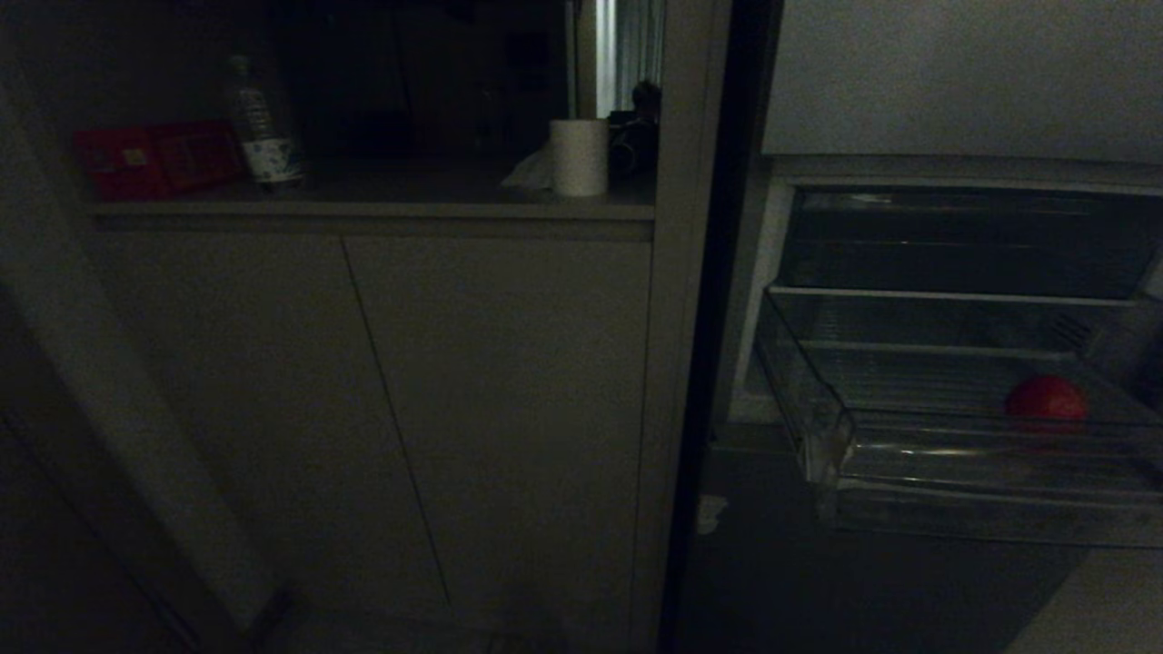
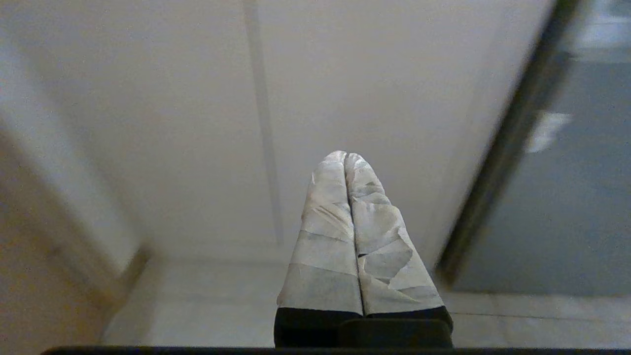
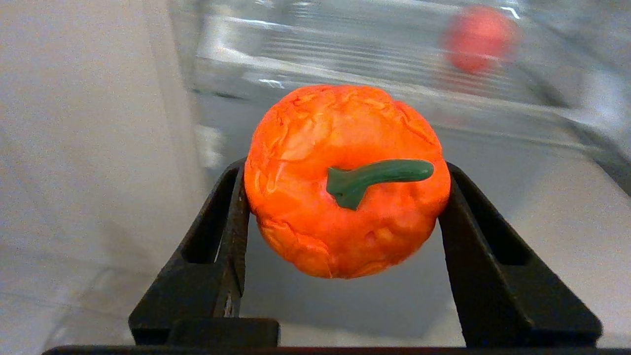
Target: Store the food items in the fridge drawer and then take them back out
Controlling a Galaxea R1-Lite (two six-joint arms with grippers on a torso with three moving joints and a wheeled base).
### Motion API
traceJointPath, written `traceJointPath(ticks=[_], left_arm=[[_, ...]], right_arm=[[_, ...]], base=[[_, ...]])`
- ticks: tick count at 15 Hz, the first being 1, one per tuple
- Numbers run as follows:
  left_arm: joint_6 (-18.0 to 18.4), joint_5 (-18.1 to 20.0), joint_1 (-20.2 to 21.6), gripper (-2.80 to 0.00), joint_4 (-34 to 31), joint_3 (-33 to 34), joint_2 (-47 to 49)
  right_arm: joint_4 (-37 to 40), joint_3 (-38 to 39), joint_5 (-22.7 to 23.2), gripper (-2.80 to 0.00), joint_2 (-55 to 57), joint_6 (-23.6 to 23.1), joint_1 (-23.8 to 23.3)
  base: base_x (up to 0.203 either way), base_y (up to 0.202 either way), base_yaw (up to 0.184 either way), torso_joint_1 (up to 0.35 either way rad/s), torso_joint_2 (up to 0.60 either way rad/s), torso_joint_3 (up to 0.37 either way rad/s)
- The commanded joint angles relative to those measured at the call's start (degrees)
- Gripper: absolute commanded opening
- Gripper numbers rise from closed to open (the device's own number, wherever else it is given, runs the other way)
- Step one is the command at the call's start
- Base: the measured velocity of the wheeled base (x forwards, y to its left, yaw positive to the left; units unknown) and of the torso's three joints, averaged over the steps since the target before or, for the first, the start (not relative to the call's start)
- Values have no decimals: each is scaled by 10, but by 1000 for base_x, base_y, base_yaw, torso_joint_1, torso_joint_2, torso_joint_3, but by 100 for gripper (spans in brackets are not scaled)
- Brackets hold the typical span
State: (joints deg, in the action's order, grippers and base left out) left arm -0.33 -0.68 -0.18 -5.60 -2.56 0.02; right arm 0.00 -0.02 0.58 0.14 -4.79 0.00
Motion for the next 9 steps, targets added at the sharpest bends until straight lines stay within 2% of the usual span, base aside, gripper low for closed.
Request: traceJointPath(ticks=[1,9], left_arm=[[0,0,0,-280,0,0,1],[0,0,0,-280,0,0,1]], right_arm=[[6,-1,0,-280,-2,8,0],[6,-1,-1,-280,-2,16,0]], base=[[-5,7,-165,2,-2,-2],[-2,8,-177,1,3,3]])
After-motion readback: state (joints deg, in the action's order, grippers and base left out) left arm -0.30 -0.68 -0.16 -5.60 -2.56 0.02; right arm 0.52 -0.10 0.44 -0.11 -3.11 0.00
